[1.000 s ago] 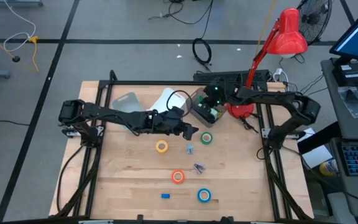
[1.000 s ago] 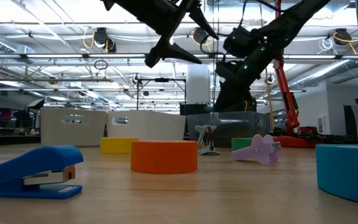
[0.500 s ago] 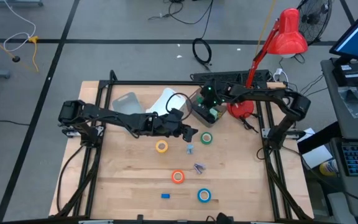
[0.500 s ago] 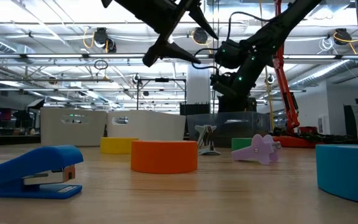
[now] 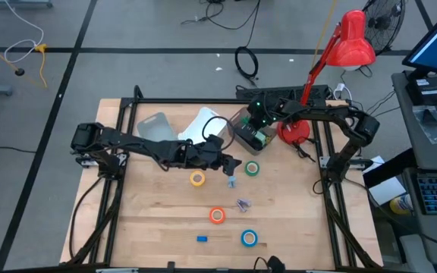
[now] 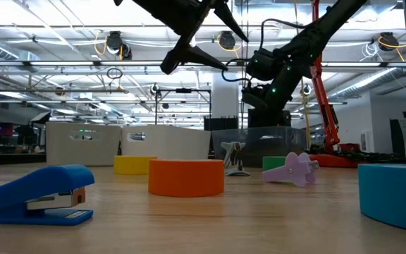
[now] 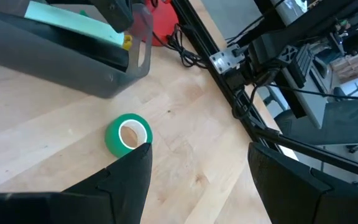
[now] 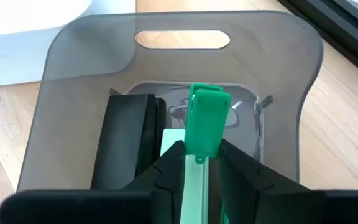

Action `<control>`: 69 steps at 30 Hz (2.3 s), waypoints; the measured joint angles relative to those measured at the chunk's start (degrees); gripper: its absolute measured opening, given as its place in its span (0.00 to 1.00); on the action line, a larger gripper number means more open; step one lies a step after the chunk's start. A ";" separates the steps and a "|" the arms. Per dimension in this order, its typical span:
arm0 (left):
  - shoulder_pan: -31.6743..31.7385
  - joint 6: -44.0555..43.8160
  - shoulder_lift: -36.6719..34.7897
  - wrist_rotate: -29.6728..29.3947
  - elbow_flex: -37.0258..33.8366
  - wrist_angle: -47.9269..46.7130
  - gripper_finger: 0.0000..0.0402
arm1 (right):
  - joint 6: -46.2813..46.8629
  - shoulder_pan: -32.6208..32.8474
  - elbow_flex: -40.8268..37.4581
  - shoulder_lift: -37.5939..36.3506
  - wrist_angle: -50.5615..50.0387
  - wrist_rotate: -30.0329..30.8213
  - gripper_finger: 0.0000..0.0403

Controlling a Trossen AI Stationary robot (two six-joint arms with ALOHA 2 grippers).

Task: Pick and place Stapler, Stapler remover, tape
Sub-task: Put the small green stapler into the black bin, then put the small blue stapler into the black bin

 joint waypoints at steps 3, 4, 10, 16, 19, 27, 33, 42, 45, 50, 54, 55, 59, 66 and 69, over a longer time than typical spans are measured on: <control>-0.15 -0.04 0.00 0.02 0.00 0.00 0.67 | 0.00 -0.02 -0.01 0.00 -0.01 0.00 0.22; -0.24 -0.04 0.00 0.01 0.00 0.00 0.67 | 0.00 -0.02 -0.01 0.00 0.05 0.00 0.24; -0.86 -0.15 0.00 0.00 0.00 0.02 0.67 | 0.00 -0.02 -0.01 0.00 0.32 0.11 0.28; -1.66 0.05 0.02 -0.44 0.00 0.02 0.67 | 0.87 -0.02 -0.03 -0.18 0.96 -0.79 0.30; -2.52 0.77 0.02 -0.98 0.00 -0.06 0.67 | 0.91 0.04 -0.12 -2.31 0.69 -6.53 0.29; -6.65 -1.20 0.02 -6.20 0.00 -4.65 0.67 | 1.29 2.86 -2.73 -13.83 -0.54 -20.26 0.23; -10.97 -4.35 0.02 -8.50 0.00 -4.99 0.67 | 1.63 8.71 -8.89 -27.40 0.19 -21.11 0.18; -18.63 -8.32 0.02 -15.22 0.00 -4.64 0.67 | 8.99 18.64 -21.80 -46.40 2.60 -20.95 0.08; -20.72 -9.48 0.02 -17.17 0.00 -4.83 0.67 | 13.50 21.57 -27.32 -51.25 9.32 -20.96 0.05; -23.56 -10.86 0.04 -18.43 0.00 -5.14 0.67 | 19.62 25.08 -36.36 -56.53 21.34 -20.90 0.00; -25.26 -14.09 0.04 -18.40 0.00 -7.30 0.67 | 23.70 26.91 -42.47 -58.62 31.40 -20.94 0.01; -25.62 -15.26 0.04 -18.34 0.00 -8.25 0.67 | 24.52 27.25 -43.83 -58.93 34.02 -20.97 0.01; -26.89 -21.67 0.07 -14.80 0.00 -11.58 0.67 | 26.45 28.23 -48.49 -60.21 42.93 -21.03 0.01; -28.81 -32.60 1.22 -1.42 0.02 -15.39 0.67 | 27.28 28.22 -51.97 -62.36 47.17 -21.05 0.00; -28.98 -35.44 3.12 5.57 0.02 -15.80 0.67 | 27.26 28.22 -52.41 -62.75 47.07 -21.05 0.00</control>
